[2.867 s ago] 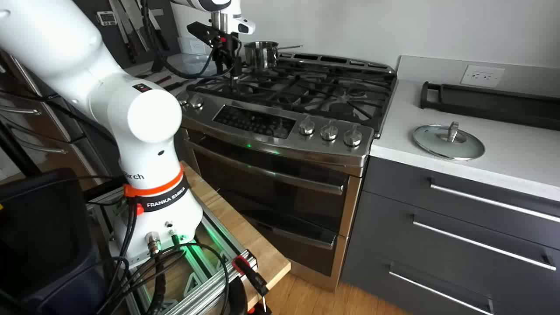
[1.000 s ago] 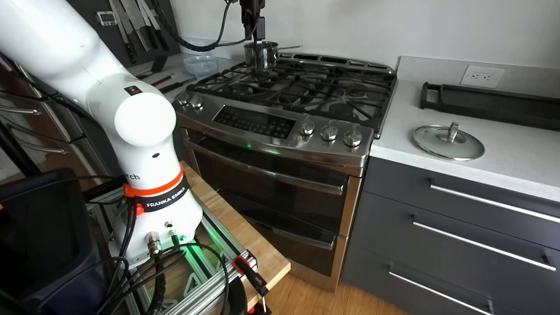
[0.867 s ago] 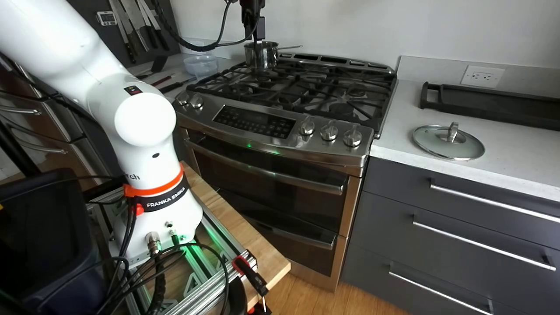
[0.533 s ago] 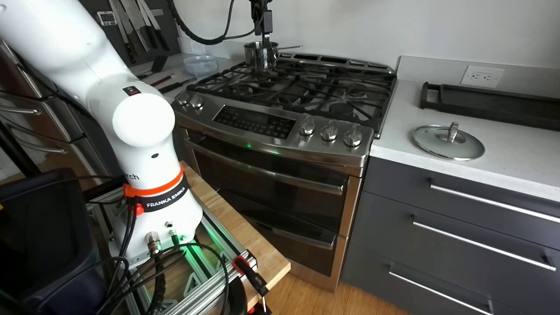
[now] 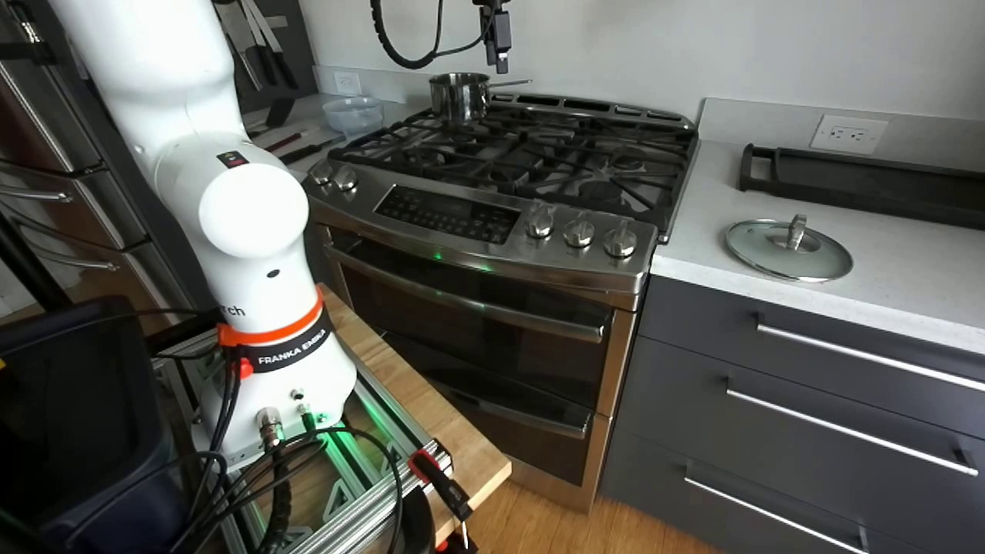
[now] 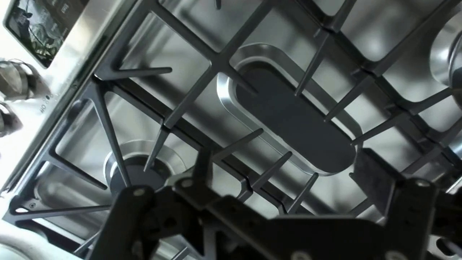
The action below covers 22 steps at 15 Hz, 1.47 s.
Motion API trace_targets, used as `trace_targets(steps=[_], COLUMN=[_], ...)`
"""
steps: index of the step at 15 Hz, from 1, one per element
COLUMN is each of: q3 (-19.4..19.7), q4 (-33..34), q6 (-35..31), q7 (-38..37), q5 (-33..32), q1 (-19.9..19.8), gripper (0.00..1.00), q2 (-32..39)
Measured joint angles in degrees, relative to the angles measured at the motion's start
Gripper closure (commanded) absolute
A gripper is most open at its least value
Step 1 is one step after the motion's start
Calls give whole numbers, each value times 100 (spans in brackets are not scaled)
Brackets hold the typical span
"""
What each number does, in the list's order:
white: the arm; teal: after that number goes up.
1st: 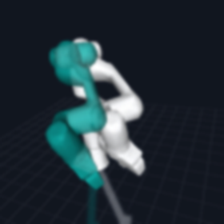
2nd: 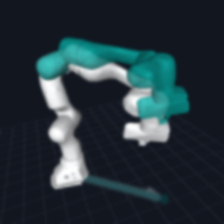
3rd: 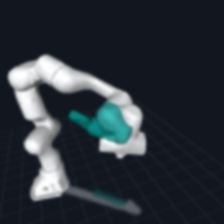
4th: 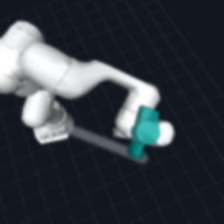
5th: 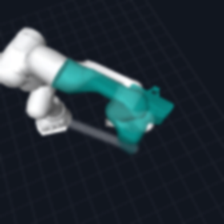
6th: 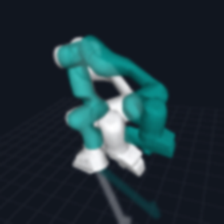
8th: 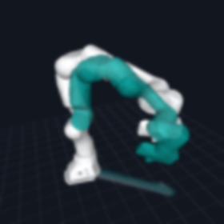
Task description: Slide the silver pot to the top right cooker on the hob of the stove
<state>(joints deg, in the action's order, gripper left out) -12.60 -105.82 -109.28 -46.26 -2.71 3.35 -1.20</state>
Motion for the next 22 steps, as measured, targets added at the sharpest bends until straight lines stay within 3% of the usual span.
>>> trace_targets(steps=[6,13,18,22], q3=[78,198,451,519], q4=[1041,1055,1187,1433], q6=[-22,-127,-859,-1439], q7=[-19,84,1540,3125], q5=[-357,-349,-200,509], q1=[417,483,418,279], gripper=[0,0,0,0], q2=[1052,1059,1355,1683])
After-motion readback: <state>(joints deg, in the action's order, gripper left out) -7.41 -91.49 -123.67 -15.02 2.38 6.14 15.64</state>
